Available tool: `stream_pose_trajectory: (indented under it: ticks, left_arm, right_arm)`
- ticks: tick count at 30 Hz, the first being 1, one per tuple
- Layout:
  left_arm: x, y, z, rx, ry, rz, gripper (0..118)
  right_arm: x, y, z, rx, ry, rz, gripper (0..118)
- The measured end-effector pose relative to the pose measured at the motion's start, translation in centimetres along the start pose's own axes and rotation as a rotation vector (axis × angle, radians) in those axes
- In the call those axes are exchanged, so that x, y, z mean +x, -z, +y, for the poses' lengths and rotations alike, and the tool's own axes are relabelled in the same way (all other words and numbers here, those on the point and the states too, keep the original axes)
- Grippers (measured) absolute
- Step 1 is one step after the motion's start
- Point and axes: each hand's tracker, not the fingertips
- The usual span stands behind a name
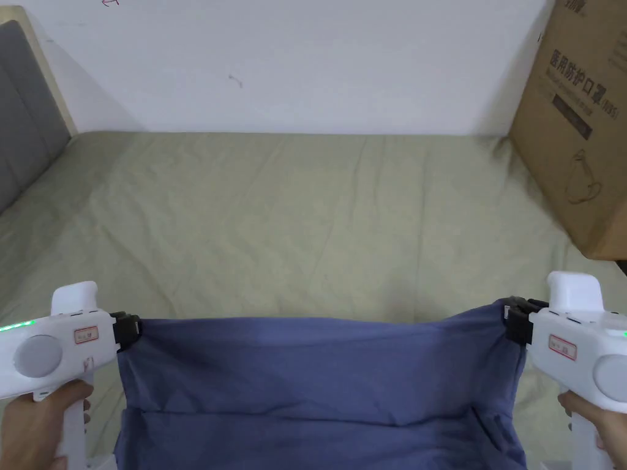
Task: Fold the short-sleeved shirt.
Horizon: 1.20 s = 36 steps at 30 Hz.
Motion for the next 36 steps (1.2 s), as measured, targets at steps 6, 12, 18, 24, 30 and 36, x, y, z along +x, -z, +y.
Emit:
stream_pose_trajectory:
  ticks: [6,12,18,24,30,36]
  left_arm:
    - [-0.8,-3.6,-5.2,-0.024,0.015,0.003,4]
    - [-2.3,-3.2,-12.2,-0.129,-0.003,0.037,4]
    - [-3.7,-1.1,-17.5,-0.183,0.056,0.099,4]
    - [-2.7,-1.3,-17.4,-0.172,0.059,0.138,7]
    - [-2.0,-6.4,-13.5,0.014,-0.079,-0.01,93]
    - [2.7,-12.6,-8.4,0.282,0.05,-0.059,94]
  right_arm:
    - [-0.2,-5.7,-5.7,-0.016,0.023,0.026,0]
    - [0.7,-5.5,-13.1,-0.154,0.098,-0.012,0]
    - [1.8,-2.0,-19.1,-0.288,0.141,-0.09,0]
    - [1.5,-2.2,-18.8,-0.263,0.172,-0.118,1]
    - [0.2,-6.2,-13.2,-0.085,0.097,-0.087,88]
    - [-3.5,-10.1,-6.1,0.206,0.017,-0.065,112]
